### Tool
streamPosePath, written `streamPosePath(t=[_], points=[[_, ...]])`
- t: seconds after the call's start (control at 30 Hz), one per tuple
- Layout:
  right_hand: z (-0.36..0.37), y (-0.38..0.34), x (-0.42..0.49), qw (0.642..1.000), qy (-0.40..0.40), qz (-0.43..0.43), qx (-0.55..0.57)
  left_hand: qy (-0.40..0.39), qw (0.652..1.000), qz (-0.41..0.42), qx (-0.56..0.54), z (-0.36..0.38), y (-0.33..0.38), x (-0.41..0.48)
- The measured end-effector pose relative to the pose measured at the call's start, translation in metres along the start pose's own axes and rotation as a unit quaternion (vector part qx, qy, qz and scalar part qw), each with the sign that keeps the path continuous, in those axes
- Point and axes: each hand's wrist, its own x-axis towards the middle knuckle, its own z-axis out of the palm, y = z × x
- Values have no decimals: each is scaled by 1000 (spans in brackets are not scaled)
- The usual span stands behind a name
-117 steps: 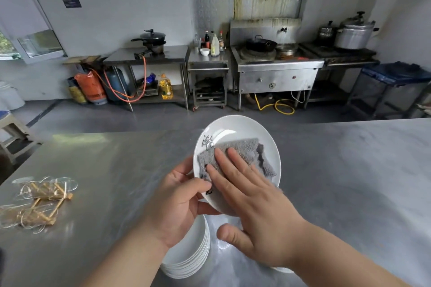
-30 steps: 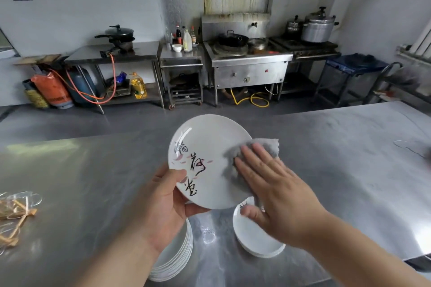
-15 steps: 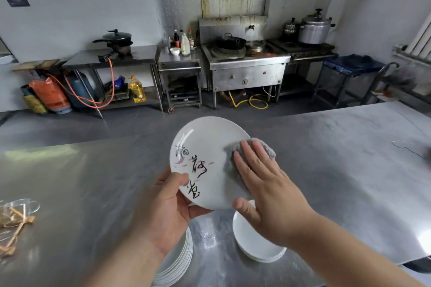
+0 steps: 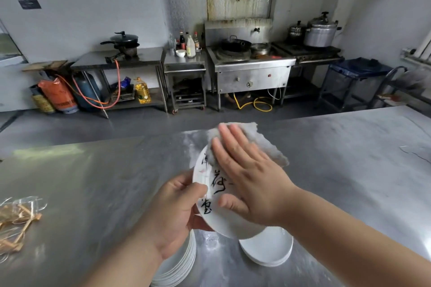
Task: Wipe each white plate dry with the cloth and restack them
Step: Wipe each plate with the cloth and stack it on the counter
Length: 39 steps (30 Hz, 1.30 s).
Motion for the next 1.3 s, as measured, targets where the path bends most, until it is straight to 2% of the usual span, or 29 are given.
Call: streamPosePath(t=[0.07,0.13,0.23,0.3,0.4,0.47,0.57,0.67,0.8,0.87,0.93,1.0,1.13,1.17,1.2,1.27,1.3], points=[[2,-9,8,999,24,-45,11,-2,1000,5,-2,2,-1,0],[-2,-7,13,999,25,-29,0,8,1000,11,-13,0,-3,2],[-8,11,5,997,-6,77,-22,19,999,11,-46,-9,-5,3],[0,14,-9,984,-4,167,67,27,997,14,-77,-14,-6,4],[28,-8,-36,916,89,283,271,60,991,15,-120,-18,-13,6],[49,-20,-52,862,126,337,358,91,988,3,-126,-19,-19,9],[55,-13,-68,812,83,415,403,132,984,-33,-116,-19,-32,10],[44,12,-78,813,-20,427,396,133,986,-62,-78,-19,-42,9],[35,44,-90,775,-121,468,408,97,989,-109,18,-10,-49,11],[34,54,-96,753,-125,495,416,85,988,-124,32,-5,-51,14],[37,59,-101,721,-89,519,451,78,988,-135,25,-1,-53,17],[39,60,-104,677,-52,518,521,68,988,-141,20,6,-57,19],[34,54,-104,540,11,531,653,47,986,-141,79,32,-64,24],[34,54,-105,526,23,534,661,48,985,-140,89,36,-65,26],[34,54,-107,527,34,532,662,52,984,-136,99,40,-64,28],[31,55,-111,556,45,513,652,76,982,-122,125,43,-63,34],[30,56,-114,604,35,502,618,87,979,-114,143,43,-64,36]])
